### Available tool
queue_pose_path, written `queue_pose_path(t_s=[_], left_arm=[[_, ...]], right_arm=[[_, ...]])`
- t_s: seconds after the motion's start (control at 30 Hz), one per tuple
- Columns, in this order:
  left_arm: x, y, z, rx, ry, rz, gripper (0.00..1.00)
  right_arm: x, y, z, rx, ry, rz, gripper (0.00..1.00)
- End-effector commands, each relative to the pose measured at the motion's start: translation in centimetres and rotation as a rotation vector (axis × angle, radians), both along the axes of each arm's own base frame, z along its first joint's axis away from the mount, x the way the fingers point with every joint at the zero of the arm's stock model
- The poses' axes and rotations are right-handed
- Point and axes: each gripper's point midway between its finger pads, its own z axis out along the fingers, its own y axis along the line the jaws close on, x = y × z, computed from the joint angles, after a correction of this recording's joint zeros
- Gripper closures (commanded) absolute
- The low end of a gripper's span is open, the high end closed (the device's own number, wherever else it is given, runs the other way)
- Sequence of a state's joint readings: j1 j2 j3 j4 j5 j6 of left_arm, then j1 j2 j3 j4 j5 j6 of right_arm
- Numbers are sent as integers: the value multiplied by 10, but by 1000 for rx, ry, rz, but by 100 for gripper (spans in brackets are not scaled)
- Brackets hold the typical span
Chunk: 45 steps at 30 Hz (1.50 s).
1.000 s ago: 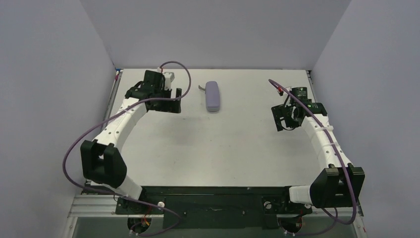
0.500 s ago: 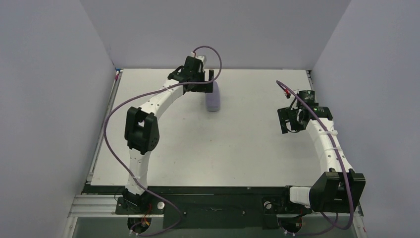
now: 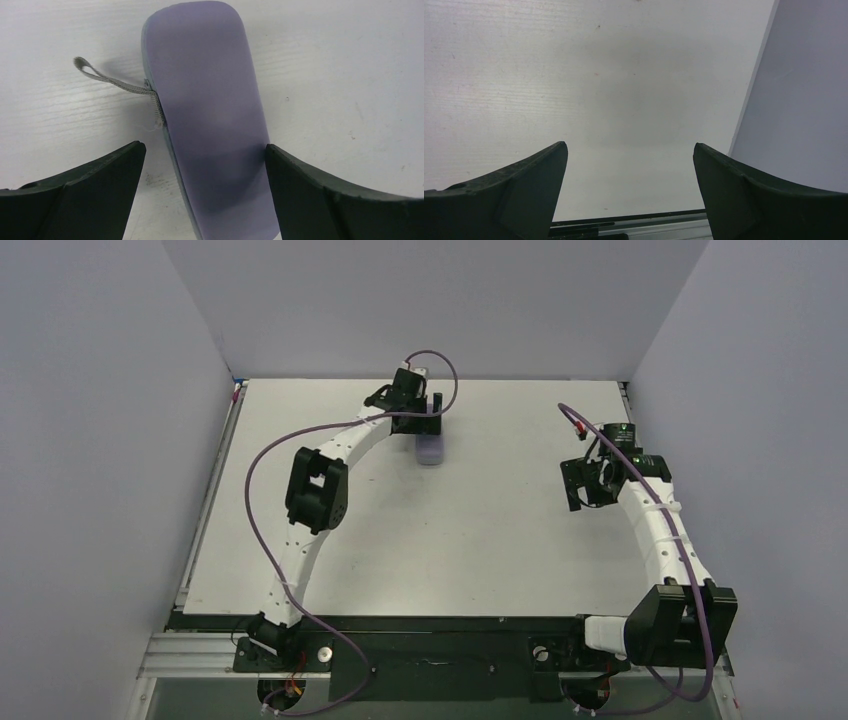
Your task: Open the umbrella
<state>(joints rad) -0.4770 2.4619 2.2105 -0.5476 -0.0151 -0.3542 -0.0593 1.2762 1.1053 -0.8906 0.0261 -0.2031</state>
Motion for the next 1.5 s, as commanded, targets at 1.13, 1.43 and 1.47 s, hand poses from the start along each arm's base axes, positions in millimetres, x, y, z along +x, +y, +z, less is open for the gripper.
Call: queue_pose_path(t_s=[1.13,1.43,1.47], left_arm=[[-267,-49,28,-399,252,-160,2],[-262,6,42,-310,-11,-364,6],[-265,6,37,-307,-22,-391,14]], right_arm=[[20,55,-22,324,81,29,11],[12,108,-51,523,191,31,12],[10,111,-54,533,206,35,12]])
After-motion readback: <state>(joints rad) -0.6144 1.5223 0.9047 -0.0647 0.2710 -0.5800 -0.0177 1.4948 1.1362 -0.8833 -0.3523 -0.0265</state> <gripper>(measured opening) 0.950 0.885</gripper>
